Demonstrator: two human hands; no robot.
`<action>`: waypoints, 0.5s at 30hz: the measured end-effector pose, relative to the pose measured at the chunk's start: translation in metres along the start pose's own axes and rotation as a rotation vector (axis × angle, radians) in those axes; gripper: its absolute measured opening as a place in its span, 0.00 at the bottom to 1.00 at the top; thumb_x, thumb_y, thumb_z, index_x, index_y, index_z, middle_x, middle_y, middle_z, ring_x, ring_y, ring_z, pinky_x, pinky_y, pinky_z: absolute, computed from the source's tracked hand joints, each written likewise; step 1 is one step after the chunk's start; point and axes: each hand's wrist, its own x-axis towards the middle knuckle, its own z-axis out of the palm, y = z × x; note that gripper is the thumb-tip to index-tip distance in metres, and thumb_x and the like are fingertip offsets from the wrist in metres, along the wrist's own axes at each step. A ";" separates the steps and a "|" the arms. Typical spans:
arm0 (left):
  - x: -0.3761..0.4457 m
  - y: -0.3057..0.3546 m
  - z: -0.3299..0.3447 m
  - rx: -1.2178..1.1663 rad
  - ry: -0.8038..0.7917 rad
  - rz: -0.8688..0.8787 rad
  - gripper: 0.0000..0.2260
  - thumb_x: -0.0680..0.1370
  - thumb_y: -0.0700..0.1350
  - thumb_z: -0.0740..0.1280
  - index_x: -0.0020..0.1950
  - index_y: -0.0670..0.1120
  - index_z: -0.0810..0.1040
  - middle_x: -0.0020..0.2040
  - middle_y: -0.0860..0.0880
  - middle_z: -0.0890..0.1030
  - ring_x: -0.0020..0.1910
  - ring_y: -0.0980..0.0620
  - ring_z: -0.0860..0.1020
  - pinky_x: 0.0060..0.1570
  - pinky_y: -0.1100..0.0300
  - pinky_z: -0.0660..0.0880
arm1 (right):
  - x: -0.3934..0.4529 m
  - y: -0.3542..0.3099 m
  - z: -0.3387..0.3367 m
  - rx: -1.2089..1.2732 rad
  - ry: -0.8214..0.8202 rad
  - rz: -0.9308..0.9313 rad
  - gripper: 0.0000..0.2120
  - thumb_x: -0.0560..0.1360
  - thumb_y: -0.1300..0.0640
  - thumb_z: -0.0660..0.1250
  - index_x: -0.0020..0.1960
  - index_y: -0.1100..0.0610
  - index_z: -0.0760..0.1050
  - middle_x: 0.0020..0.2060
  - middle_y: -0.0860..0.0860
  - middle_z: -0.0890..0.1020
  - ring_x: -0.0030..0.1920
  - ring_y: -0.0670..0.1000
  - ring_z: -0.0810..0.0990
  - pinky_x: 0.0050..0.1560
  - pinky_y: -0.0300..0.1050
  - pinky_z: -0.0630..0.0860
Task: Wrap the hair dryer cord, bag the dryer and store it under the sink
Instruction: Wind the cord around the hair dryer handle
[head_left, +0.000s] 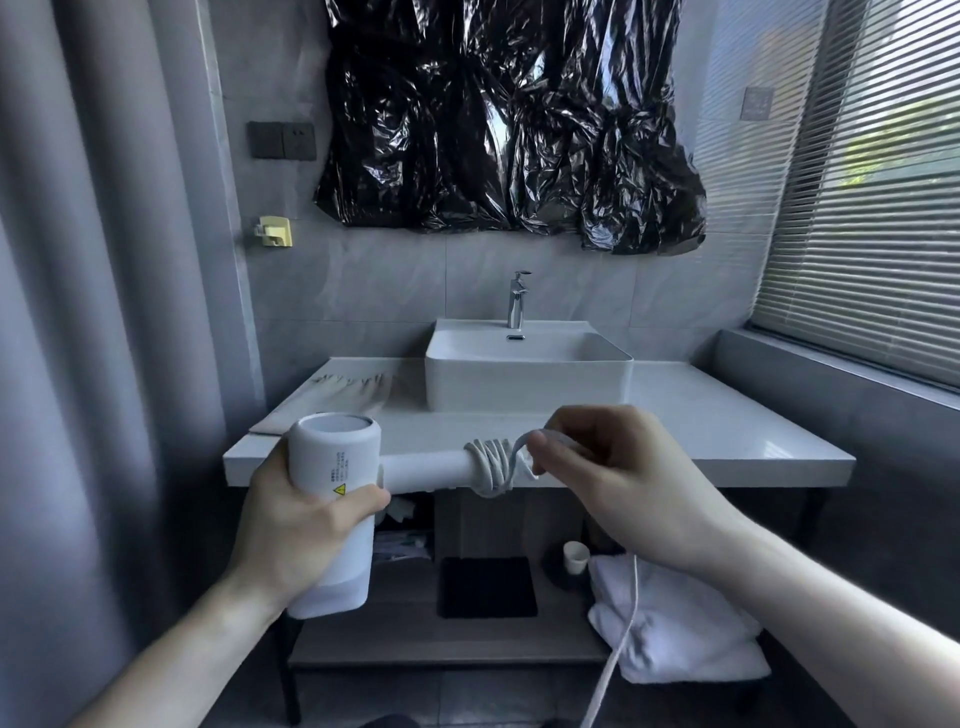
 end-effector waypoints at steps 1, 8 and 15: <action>-0.001 -0.001 0.000 0.020 -0.018 0.012 0.20 0.59 0.45 0.80 0.48 0.44 0.83 0.37 0.49 0.87 0.32 0.53 0.82 0.33 0.56 0.79 | 0.003 0.000 -0.001 0.000 0.005 -0.002 0.19 0.83 0.48 0.68 0.41 0.61 0.80 0.28 0.48 0.68 0.29 0.43 0.63 0.31 0.39 0.62; -0.007 0.006 0.002 0.050 -0.108 0.018 0.21 0.58 0.45 0.81 0.48 0.42 0.81 0.34 0.48 0.85 0.31 0.54 0.81 0.34 0.55 0.77 | 0.029 0.007 -0.004 0.002 0.067 -0.002 0.16 0.83 0.50 0.69 0.39 0.55 0.84 0.29 0.48 0.81 0.26 0.42 0.70 0.30 0.33 0.65; -0.015 0.015 0.000 0.004 -0.212 0.030 0.18 0.59 0.42 0.80 0.46 0.42 0.81 0.33 0.50 0.85 0.31 0.56 0.81 0.31 0.62 0.78 | 0.042 0.023 -0.001 0.005 0.087 0.014 0.16 0.83 0.51 0.70 0.38 0.56 0.85 0.21 0.43 0.72 0.25 0.44 0.68 0.30 0.33 0.63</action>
